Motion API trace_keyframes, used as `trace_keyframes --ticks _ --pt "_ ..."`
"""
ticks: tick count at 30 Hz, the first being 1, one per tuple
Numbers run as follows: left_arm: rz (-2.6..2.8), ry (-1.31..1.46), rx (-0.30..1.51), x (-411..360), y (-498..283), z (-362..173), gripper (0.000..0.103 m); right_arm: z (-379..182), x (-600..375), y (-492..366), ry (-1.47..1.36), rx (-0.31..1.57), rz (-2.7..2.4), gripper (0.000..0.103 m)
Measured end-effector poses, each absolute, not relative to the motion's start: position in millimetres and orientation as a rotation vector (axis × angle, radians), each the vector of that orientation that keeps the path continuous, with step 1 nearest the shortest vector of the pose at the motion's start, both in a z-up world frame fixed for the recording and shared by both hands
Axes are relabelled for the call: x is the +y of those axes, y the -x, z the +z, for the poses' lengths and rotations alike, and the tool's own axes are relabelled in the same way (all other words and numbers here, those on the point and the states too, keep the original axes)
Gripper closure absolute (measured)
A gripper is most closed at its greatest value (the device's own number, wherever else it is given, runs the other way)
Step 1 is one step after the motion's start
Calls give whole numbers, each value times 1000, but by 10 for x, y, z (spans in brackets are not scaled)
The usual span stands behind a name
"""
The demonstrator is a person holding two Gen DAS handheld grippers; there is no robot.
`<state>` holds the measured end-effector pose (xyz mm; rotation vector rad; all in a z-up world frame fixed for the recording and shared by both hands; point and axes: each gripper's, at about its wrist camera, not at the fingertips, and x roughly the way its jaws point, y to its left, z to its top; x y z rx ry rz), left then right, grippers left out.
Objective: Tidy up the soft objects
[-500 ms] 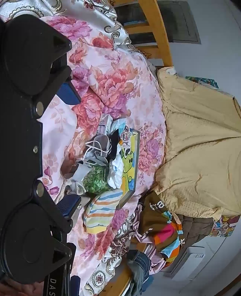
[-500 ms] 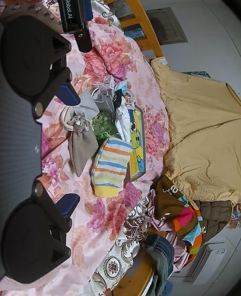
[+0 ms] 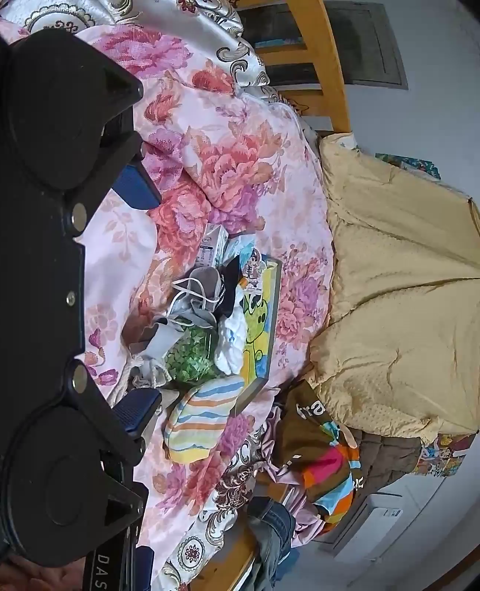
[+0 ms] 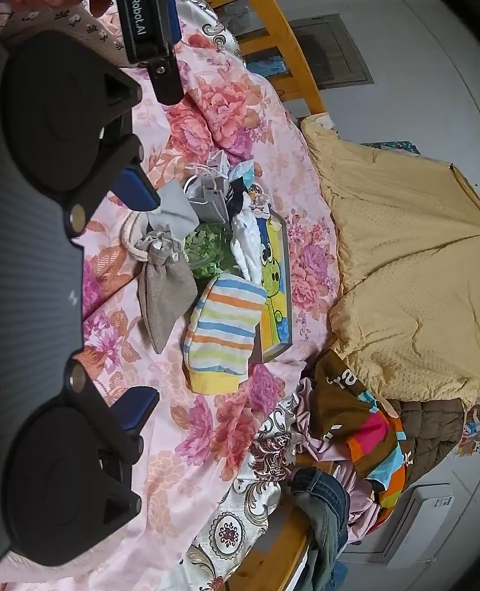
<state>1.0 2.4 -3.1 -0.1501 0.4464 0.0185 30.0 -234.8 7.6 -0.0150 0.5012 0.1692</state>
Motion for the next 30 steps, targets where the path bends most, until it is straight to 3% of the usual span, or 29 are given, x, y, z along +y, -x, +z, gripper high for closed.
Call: trace_keyframes --ticks 30 --pt "4 147 457 5 -4 -75 1 66 -2352 -302 13 503 170 0"
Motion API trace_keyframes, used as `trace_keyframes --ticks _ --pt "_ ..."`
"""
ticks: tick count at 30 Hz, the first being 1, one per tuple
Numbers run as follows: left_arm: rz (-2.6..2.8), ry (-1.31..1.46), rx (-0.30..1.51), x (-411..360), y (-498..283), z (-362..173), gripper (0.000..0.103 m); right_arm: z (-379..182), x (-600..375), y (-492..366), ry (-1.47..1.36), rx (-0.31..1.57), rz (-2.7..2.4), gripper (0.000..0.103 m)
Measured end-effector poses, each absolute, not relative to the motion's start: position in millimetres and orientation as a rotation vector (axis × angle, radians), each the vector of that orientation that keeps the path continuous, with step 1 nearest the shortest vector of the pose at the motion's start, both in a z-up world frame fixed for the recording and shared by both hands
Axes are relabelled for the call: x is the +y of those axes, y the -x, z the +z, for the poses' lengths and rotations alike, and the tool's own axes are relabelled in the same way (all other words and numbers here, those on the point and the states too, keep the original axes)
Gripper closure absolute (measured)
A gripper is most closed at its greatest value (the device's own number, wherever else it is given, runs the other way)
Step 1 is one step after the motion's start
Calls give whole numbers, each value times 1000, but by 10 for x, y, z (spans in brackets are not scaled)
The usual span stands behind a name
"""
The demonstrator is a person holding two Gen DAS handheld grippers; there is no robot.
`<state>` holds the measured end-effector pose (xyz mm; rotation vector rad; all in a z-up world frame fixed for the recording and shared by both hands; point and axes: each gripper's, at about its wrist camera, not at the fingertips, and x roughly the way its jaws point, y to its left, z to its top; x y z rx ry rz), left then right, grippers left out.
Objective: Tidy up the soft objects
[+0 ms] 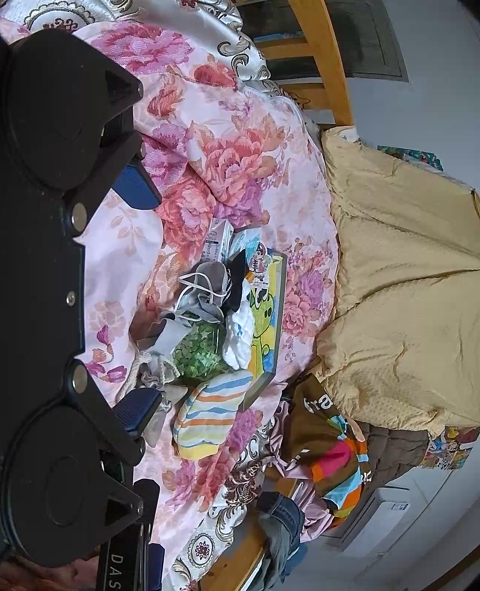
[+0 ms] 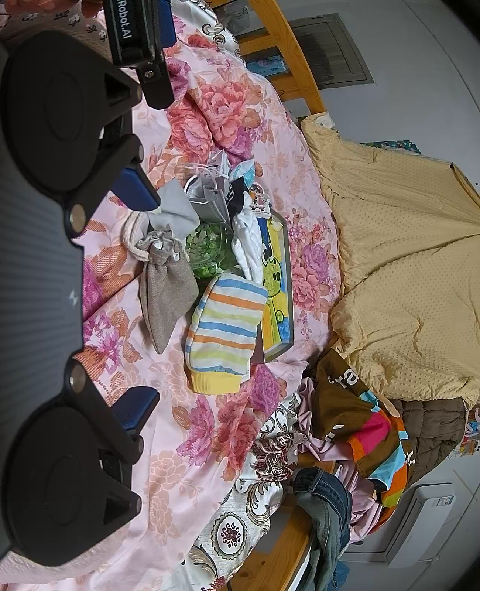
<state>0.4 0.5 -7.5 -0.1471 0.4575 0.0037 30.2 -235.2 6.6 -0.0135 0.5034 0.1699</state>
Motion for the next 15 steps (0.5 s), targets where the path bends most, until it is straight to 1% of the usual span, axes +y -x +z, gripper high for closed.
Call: trace_keyframes --ticks 15 --pt "0 140 461 -4 0 -98 1 67 -2355 -299 12 504 170 0"
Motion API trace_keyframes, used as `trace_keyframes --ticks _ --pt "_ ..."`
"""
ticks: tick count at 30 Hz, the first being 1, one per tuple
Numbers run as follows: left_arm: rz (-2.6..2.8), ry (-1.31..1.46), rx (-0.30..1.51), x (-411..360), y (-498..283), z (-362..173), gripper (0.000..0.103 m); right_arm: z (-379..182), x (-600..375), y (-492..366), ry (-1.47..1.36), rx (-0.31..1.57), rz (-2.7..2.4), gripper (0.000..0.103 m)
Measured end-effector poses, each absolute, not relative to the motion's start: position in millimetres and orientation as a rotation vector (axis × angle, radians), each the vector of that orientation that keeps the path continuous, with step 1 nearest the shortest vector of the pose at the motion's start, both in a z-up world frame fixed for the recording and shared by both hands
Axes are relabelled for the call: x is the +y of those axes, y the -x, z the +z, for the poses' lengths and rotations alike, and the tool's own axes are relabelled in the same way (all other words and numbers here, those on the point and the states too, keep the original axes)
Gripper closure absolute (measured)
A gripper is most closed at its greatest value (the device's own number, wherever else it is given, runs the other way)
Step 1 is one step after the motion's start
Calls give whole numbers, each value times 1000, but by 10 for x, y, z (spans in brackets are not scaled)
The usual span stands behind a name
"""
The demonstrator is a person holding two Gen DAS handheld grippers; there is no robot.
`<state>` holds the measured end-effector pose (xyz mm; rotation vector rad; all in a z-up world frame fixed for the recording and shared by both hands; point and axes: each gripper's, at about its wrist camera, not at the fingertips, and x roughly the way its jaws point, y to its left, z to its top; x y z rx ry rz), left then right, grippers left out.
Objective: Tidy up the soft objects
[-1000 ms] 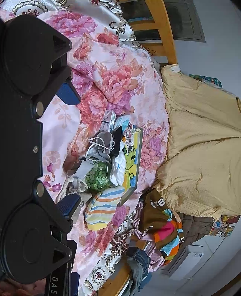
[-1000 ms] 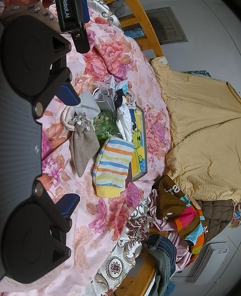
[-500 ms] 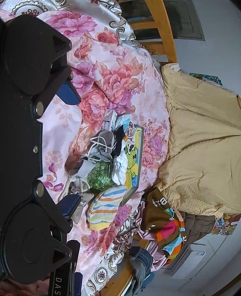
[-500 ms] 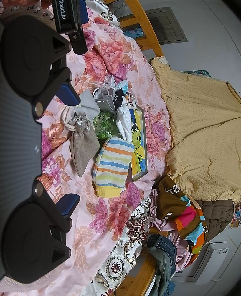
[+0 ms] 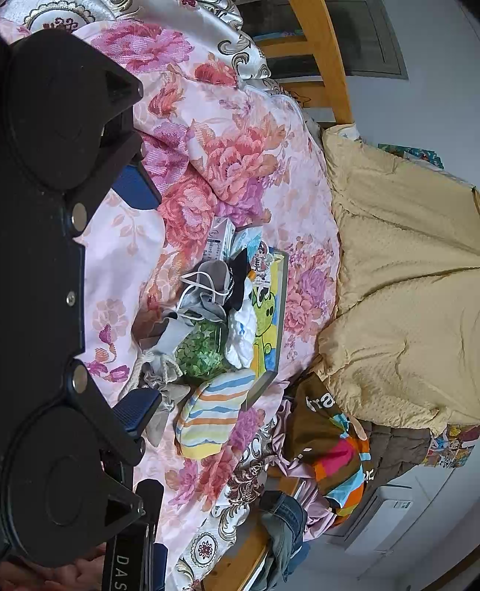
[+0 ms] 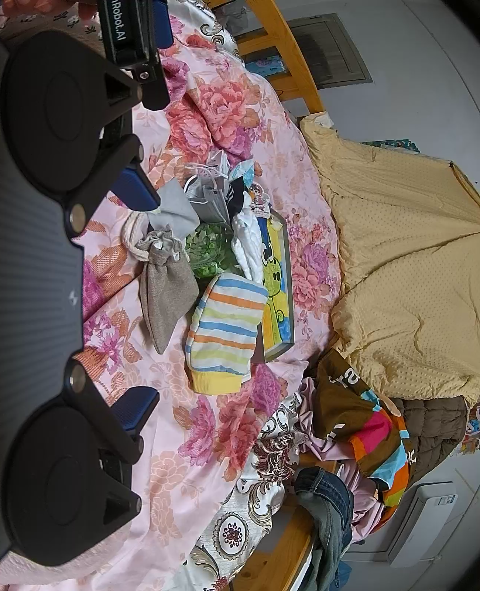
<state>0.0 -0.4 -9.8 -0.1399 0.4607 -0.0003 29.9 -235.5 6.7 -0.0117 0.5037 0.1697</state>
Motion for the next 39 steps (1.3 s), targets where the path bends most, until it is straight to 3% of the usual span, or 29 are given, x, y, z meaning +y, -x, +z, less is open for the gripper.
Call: trace_keyframes --ticks 39 --pt "-7 127 461 -29 2 -98 1 68 -2350 -306 10 508 170 0"
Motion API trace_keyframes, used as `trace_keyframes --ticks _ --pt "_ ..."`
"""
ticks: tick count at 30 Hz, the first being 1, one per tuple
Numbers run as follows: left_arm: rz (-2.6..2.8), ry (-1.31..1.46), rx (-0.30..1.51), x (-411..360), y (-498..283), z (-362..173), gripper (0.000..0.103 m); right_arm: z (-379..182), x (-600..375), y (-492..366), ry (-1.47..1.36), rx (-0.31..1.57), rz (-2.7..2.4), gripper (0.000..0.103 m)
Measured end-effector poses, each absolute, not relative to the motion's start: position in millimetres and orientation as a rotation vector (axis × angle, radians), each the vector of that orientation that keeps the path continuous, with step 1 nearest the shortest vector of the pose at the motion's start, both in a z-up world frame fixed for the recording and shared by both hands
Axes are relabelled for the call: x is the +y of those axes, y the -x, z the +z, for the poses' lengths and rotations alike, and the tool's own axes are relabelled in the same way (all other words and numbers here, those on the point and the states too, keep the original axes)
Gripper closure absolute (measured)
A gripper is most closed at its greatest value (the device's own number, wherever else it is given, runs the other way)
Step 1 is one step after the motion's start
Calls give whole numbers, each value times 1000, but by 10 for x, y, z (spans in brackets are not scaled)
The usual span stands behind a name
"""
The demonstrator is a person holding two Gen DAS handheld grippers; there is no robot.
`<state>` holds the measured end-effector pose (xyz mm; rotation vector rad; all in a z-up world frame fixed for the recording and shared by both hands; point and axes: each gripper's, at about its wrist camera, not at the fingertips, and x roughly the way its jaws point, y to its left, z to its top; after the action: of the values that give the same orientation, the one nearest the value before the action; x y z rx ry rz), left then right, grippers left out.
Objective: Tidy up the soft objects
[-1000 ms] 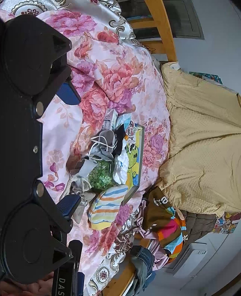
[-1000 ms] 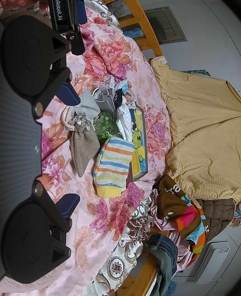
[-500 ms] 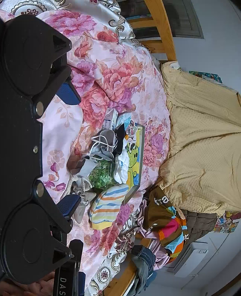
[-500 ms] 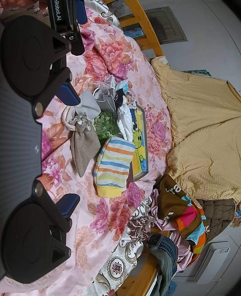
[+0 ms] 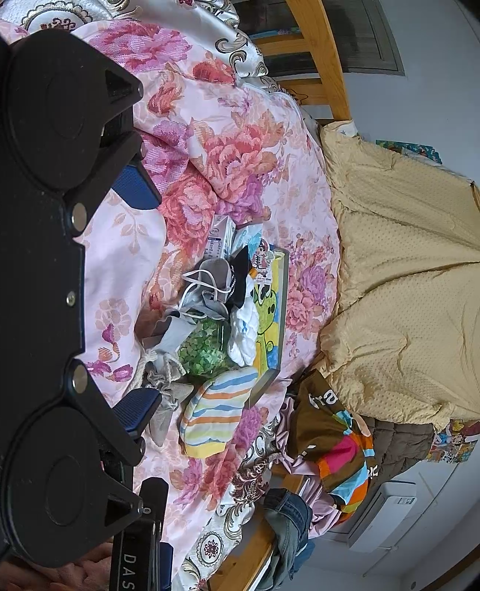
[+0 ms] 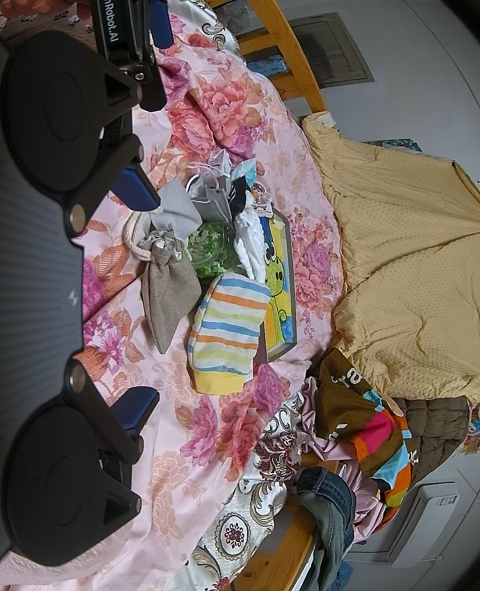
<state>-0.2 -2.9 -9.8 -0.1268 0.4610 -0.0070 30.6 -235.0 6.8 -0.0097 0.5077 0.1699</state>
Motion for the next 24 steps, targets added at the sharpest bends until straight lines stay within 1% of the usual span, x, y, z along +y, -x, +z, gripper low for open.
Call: trace_keyframes --ticks 6,12,17,24 --pt "-18 104 447 -49 18 -98 1 41 -2352 -322 5 516 168 0" --pt "-36 102 458 -40 3 -101 1 93 -2385 -376 -35 565 189 0" --pt "-69 115 489 -41 -86 -130 1 100 -2431 -550 -84 643 240 0" --pt "-97 134 538 -2 -348 -188 1 105 -2460 -945 -69 706 252 0"
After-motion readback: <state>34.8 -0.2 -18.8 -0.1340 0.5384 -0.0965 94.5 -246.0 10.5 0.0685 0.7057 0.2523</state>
